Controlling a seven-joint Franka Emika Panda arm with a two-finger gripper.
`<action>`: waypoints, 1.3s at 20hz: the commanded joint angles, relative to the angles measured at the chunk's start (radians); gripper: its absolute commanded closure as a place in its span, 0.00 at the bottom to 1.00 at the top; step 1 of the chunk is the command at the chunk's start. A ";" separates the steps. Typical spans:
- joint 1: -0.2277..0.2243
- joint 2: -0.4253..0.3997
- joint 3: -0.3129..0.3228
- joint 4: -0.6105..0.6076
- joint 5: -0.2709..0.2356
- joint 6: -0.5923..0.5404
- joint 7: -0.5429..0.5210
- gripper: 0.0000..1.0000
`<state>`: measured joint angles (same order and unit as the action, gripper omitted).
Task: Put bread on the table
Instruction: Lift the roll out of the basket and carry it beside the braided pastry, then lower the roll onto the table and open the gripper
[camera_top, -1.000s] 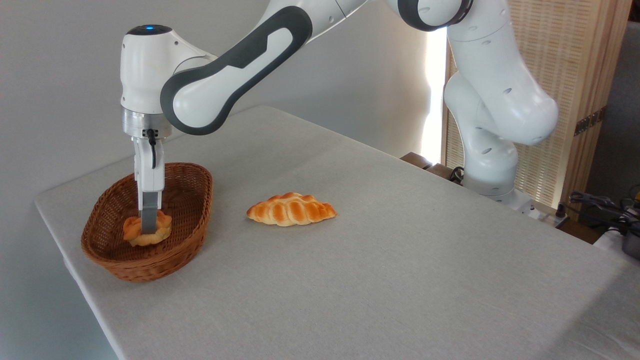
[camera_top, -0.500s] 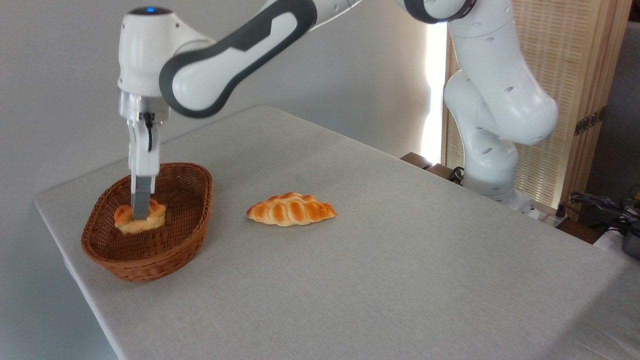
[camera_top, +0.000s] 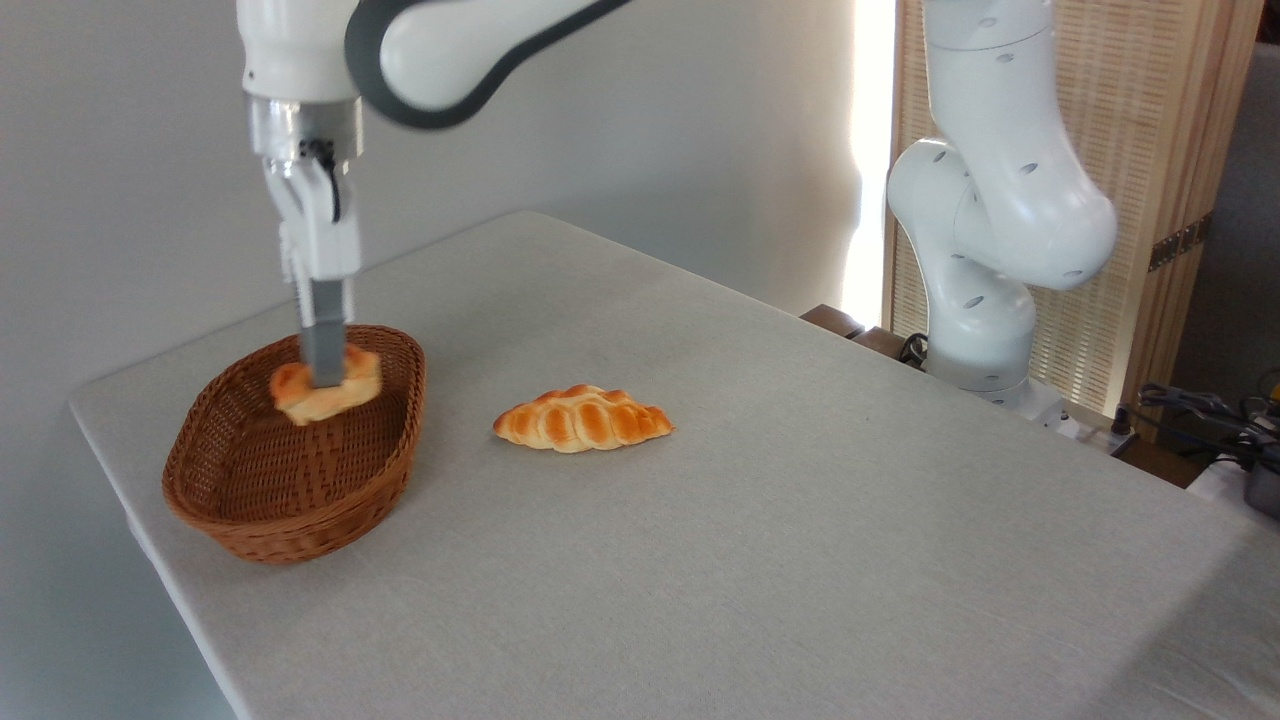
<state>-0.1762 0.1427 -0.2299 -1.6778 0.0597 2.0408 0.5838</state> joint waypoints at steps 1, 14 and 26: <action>-0.006 -0.071 0.064 -0.025 -0.024 -0.143 0.180 0.55; -0.014 -0.097 0.135 -0.247 0.012 -0.173 0.435 0.00; -0.014 -0.092 0.135 -0.243 0.075 -0.149 0.432 0.00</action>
<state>-0.1803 0.0641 -0.1080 -1.9112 0.1238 1.8783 0.9999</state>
